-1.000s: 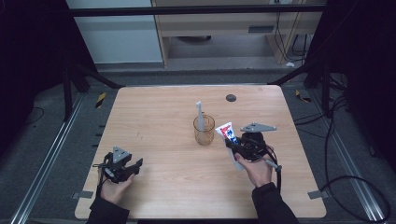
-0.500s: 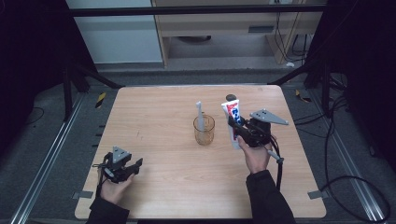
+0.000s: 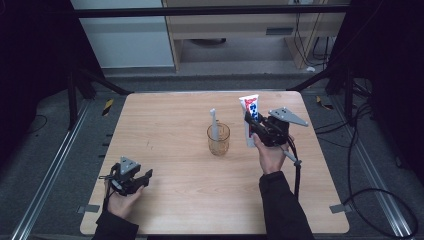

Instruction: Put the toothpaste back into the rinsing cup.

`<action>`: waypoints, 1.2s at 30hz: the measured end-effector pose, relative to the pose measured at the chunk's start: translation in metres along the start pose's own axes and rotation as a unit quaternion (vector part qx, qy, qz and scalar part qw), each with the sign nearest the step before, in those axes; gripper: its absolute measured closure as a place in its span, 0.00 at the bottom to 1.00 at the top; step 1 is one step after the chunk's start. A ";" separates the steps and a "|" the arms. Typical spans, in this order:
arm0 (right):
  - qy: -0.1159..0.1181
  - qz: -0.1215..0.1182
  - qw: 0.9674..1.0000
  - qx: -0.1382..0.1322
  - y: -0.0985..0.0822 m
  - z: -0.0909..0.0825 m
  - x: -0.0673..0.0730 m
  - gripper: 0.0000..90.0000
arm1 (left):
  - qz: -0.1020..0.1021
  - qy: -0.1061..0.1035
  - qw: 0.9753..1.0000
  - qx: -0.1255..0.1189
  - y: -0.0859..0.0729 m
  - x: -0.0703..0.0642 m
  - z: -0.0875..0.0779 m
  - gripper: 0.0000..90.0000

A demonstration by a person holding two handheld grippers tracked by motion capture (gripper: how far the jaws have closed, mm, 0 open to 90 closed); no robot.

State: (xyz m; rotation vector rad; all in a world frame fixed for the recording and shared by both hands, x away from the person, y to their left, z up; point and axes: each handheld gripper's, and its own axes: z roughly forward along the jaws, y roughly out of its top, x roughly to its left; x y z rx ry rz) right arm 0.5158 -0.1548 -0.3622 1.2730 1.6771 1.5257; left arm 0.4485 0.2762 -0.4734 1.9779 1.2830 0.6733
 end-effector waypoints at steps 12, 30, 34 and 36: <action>-0.012 0.010 1.000 -0.024 0.007 0.020 0.002 0.77 | -0.002 0.000 1.000 -0.001 0.000 0.001 0.000 0.54; -0.020 0.020 0.998 -0.052 0.006 0.049 0.006 0.77 | -0.003 0.000 1.000 -0.001 0.000 0.001 0.001 0.53; -0.012 0.021 0.998 -0.057 0.004 0.056 0.009 0.77 | -0.004 0.000 1.000 -0.002 0.000 0.002 0.001 0.53; -0.009 0.024 0.998 -0.056 0.002 0.060 0.010 0.77 | -0.004 0.000 1.000 -0.002 0.000 0.002 0.001 0.53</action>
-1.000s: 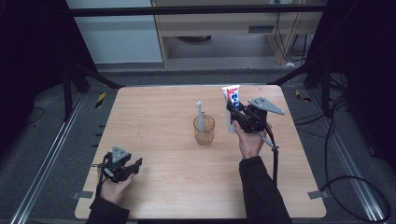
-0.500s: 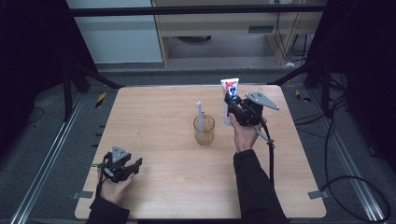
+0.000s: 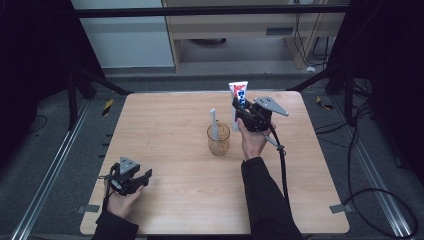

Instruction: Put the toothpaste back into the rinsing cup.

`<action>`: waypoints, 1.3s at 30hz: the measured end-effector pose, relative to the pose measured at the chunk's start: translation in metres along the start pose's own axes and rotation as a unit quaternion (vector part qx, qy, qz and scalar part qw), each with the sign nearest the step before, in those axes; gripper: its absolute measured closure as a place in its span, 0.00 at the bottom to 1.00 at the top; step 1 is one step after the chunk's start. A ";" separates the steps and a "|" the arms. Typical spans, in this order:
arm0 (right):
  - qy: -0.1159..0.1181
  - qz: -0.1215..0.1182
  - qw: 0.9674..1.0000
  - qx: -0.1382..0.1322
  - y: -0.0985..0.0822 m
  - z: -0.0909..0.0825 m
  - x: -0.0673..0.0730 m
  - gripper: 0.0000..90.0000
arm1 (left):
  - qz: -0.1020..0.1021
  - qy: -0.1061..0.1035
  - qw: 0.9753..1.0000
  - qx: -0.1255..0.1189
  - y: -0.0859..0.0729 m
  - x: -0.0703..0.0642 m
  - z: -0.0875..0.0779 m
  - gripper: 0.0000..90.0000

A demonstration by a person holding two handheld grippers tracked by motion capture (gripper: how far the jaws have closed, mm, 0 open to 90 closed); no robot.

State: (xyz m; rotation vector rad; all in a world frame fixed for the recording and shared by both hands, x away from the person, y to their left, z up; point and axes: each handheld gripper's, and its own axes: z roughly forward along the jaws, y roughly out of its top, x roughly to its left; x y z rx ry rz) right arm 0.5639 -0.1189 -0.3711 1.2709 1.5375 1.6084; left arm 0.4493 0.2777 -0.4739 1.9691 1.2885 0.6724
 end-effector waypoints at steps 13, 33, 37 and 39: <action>0.005 0.004 1.000 0.000 -0.010 0.015 0.004 0.77 | 0.000 -0.001 1.000 0.000 0.000 0.000 0.000 0.53; 0.014 0.007 1.000 0.010 -0.026 0.033 0.015 0.77 | 0.001 -0.002 1.000 0.001 0.000 0.000 0.001 0.53; 0.016 0.004 1.000 0.017 -0.030 0.036 0.017 0.77 | 0.001 -0.002 1.000 0.002 0.000 0.000 0.001 0.53; 0.018 0.002 1.000 0.022 -0.031 0.037 0.019 0.77 | 0.000 -0.002 1.000 0.001 0.000 0.000 0.001 0.53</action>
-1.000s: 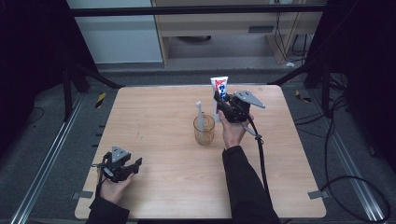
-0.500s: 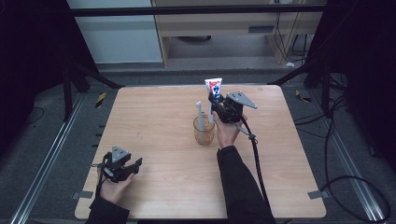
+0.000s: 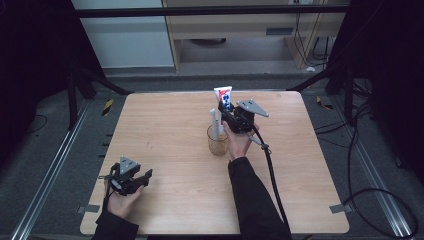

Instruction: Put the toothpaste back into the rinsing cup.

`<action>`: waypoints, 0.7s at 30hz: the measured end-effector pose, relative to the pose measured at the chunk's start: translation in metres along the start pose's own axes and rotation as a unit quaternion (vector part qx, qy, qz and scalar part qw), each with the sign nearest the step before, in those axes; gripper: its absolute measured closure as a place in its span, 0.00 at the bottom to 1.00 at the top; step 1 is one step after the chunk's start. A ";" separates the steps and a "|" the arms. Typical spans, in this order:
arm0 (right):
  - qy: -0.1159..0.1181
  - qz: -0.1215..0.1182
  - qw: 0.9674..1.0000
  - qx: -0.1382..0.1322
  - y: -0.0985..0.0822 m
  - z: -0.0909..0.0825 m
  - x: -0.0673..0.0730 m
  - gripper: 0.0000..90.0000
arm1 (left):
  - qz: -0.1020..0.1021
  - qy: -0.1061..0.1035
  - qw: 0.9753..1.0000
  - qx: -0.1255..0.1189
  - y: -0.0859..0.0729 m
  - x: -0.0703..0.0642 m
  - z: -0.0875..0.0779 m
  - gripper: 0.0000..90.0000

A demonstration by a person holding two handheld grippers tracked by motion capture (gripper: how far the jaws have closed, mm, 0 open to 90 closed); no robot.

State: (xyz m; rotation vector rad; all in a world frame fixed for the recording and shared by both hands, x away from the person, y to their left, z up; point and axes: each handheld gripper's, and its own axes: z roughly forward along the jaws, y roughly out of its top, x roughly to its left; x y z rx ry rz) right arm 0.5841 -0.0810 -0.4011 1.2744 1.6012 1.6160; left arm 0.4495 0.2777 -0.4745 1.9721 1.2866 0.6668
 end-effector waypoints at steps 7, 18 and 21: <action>-0.003 -0.005 1.000 0.021 -0.004 0.004 0.000 0.76 | 0.000 0.000 1.000 0.000 0.000 0.000 0.000 0.53; 0.006 -0.018 0.999 0.050 -0.009 0.006 0.000 0.75 | 0.001 0.001 1.000 0.000 0.000 0.000 0.000 0.53; 0.005 -0.024 0.998 0.060 -0.010 0.005 0.001 0.74 | 0.001 0.001 1.000 0.000 0.000 0.000 0.000 0.53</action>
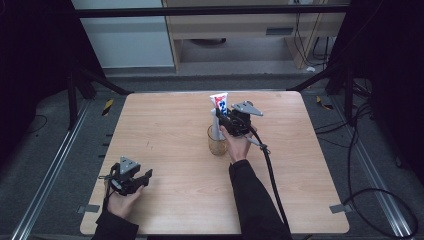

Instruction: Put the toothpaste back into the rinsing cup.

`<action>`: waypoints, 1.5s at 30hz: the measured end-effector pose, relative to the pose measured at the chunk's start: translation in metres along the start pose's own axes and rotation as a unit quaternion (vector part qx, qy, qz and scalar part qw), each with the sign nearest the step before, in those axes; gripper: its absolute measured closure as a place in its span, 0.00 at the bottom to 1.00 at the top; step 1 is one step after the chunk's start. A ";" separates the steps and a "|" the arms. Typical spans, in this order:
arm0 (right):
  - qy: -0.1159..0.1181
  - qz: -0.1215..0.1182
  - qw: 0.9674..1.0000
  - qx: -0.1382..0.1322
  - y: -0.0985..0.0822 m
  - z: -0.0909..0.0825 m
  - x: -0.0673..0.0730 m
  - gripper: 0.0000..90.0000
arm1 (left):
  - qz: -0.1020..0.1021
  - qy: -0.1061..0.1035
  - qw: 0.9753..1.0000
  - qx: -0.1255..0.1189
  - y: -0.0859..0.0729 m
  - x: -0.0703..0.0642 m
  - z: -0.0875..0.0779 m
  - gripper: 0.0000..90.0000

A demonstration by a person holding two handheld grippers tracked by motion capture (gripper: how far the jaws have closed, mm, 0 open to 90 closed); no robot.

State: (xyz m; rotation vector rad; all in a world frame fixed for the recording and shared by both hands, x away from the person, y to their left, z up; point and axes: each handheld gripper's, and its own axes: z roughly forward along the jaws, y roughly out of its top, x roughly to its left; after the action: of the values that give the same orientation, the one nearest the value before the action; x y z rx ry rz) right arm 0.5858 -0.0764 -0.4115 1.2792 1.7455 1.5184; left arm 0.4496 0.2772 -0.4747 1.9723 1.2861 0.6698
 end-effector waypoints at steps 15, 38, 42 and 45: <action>0.006 -0.024 0.999 0.038 -0.002 -0.008 -0.001 0.72 | 0.001 0.000 1.000 0.002 0.000 0.000 0.001 0.53; 0.016 -0.074 0.988 0.134 -0.013 -0.014 -0.003 0.64 | 0.002 0.000 1.000 0.001 0.000 -0.001 0.000 0.53; 0.019 -0.089 0.985 0.144 -0.016 -0.015 -0.002 0.62 | 0.001 0.000 1.000 0.002 0.000 -0.001 0.001 0.53; 0.017 -0.095 0.985 0.145 -0.016 -0.018 -0.001 0.60 | 0.002 0.000 1.000 0.002 0.000 -0.001 0.000 0.53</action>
State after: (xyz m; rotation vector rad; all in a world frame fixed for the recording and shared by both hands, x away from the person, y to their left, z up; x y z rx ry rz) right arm 0.5662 -0.0850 -0.4218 1.1847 2.1045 1.2177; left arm 0.4495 0.2760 -0.4750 1.9780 1.2851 0.6694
